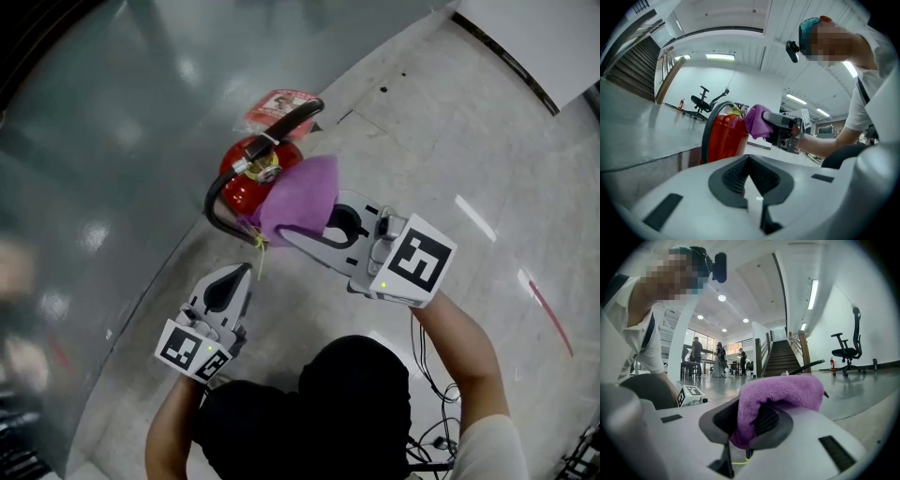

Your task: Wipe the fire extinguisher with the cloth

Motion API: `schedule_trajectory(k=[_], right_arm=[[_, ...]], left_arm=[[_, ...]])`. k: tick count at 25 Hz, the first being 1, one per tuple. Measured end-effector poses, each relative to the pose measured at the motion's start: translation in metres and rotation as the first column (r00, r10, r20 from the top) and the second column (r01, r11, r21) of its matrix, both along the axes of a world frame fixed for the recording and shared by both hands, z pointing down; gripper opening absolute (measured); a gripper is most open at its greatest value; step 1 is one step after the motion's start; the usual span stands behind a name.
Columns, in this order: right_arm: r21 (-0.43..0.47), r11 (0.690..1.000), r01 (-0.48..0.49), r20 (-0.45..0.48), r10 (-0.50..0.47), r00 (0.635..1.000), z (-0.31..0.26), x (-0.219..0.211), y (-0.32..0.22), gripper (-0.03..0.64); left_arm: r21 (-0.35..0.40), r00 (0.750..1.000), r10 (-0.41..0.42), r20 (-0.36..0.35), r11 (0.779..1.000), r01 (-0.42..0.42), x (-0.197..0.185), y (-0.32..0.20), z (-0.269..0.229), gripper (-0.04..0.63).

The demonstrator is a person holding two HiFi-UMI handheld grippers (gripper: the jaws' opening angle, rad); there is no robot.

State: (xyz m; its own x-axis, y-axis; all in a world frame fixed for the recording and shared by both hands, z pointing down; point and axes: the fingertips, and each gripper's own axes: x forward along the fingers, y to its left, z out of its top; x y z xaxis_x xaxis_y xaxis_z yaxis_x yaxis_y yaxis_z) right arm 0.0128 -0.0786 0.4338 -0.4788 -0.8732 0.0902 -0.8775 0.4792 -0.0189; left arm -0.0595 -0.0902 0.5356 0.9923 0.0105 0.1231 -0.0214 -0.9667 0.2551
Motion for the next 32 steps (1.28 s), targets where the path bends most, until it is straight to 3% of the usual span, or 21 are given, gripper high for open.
schedule_trajectory(k=[3, 7, 9, 11, 12, 15, 19, 23, 27, 30, 32], right_arm=[[0.019, 0.999, -0.037, 0.029, 0.036, 0.999, -0.002, 0.015, 0.015, 0.061], [-0.022, 0.998, -0.061, -0.002, 0.061, 0.998, 0.016, 0.042, 0.041, 0.061], [-0.026, 0.997, -0.076, -0.038, 0.075, 0.996, 0.027, 0.052, 0.048, 0.061], [-0.038, 0.995, -0.094, -0.017, 0.093, 0.995, 0.047, 0.048, 0.059, 0.061], [-0.058, 0.993, -0.102, 0.008, 0.102, 0.995, 0.060, 0.041, 0.067, 0.061], [-0.108, 0.982, -0.152, 0.023, 0.156, 0.988, 0.098, 0.030, 0.075, 0.061], [-0.093, 0.959, -0.269, -0.019, 0.268, 0.963, 0.132, 0.017, 0.064, 0.061], [-0.086, 0.908, -0.409, -0.033, 0.408, 0.912, 0.130, 0.002, 0.048, 0.061], [-0.148, 0.857, -0.493, -0.063, 0.489, 0.870, 0.105, -0.018, 0.046, 0.061], [-0.207, 0.835, -0.510, -0.089, 0.503, 0.860, 0.112, -0.035, 0.045, 0.061], [-0.260, 0.803, -0.536, -0.041, 0.546, 0.837, 0.144, -0.048, 0.048, 0.061]], left_arm=[[-0.010, 1.000, -0.008, 0.009, 1.000, 0.008, -0.001, 0.000, -0.005, 0.005], [0.090, 1.000, -0.009, 0.024, 0.996, 0.007, 0.005, 0.006, -0.028, 0.005], [0.058, 0.999, -0.053, 0.001, 0.997, 0.053, 0.005, -0.006, -0.041, 0.005], [0.001, 0.997, -0.076, 0.015, 0.997, 0.076, -0.003, -0.012, -0.046, 0.005], [0.010, 0.997, -0.067, 0.035, 0.998, 0.066, -0.009, -0.010, -0.046, 0.005], [0.085, 0.998, 0.009, 0.066, 0.996, -0.015, -0.013, -0.015, -0.049, 0.005], [0.058, 0.993, 0.116, 0.003, 0.992, -0.116, -0.021, -0.027, -0.052, 0.005], [0.127, 0.965, 0.261, -0.007, 0.958, -0.258, -0.029, -0.031, -0.055, 0.005], [0.052, 0.918, 0.395, -0.029, 0.918, -0.393, -0.044, -0.025, -0.072, 0.005], [-0.004, 0.911, 0.406, -0.073, 0.913, -0.408, -0.049, -0.031, -0.073, 0.005], [-0.029, 0.911, 0.409, -0.047, 0.912, -0.410, -0.054, -0.030, -0.058, 0.005]])
